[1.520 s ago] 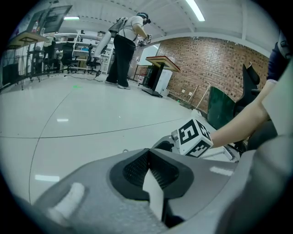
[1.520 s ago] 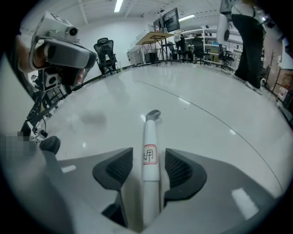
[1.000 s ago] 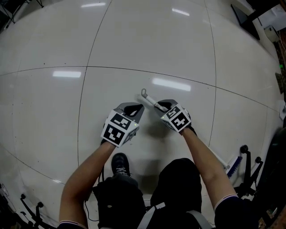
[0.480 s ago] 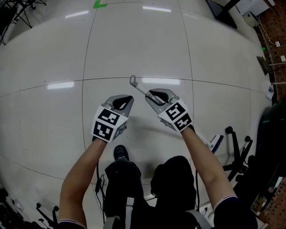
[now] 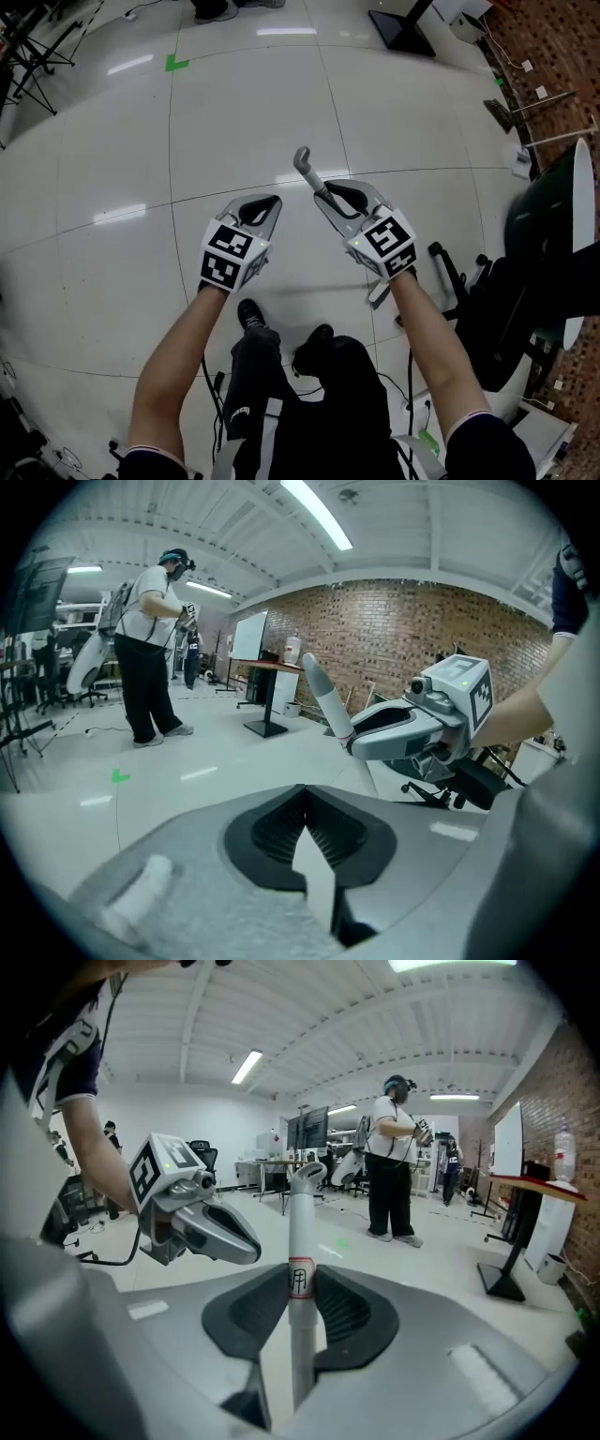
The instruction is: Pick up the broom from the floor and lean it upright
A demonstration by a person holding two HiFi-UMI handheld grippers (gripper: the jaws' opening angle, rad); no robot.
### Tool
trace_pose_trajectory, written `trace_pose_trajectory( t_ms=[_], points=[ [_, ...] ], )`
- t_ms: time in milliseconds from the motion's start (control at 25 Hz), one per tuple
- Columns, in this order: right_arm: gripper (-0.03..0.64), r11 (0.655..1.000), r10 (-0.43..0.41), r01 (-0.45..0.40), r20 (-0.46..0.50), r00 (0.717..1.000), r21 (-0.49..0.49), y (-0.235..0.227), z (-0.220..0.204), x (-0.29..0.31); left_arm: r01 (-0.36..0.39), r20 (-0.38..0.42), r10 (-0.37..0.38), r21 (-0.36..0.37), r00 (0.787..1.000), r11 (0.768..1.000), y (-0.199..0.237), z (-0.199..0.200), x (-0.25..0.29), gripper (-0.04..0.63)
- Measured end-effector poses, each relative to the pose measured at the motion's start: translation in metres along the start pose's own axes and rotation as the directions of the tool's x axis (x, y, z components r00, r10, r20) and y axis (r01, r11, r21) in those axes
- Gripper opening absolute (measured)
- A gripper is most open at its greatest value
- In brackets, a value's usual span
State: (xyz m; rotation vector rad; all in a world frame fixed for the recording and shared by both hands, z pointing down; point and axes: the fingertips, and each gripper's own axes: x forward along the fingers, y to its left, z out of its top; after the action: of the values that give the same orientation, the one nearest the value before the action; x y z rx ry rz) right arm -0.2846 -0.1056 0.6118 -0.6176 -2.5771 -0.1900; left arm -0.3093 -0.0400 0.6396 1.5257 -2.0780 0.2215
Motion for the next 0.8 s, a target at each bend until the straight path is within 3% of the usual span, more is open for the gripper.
trace_pose_trajectory(
  t_ms=[160,320,480,600,800],
  points=[
    [0.092,0.994,-0.101,0.099,0.043,0.994,0.043,-0.017,0.034,-0.071,0.07,0.002,-0.071,0.086,0.997,0.994,-0.043,0.063,-0.006,0.002],
    [0.092,0.979,-0.195,0.19,0.058,0.979,0.077,-0.014,0.059,-0.125,0.151,0.022,-0.154,0.113,0.988,0.982,-0.083,0.113,-0.018,0.002],
    [0.092,0.949,-0.299,0.289,0.073,0.951,0.123,-0.016,0.072,-0.185,0.235,0.004,-0.239,0.172,0.971,0.957,-0.139,0.146,-0.023,0.002],
    [0.092,0.887,-0.432,0.411,0.065,0.899,0.21,-0.02,0.073,-0.237,0.321,-0.031,-0.323,0.225,0.946,0.92,-0.18,0.162,-0.026,0.002],
    [0.092,0.745,-0.603,0.553,0.022,0.798,0.372,-0.007,0.068,-0.303,0.464,-0.092,-0.458,0.288,0.884,0.837,-0.235,0.18,-0.031,0.002]
  ],
)
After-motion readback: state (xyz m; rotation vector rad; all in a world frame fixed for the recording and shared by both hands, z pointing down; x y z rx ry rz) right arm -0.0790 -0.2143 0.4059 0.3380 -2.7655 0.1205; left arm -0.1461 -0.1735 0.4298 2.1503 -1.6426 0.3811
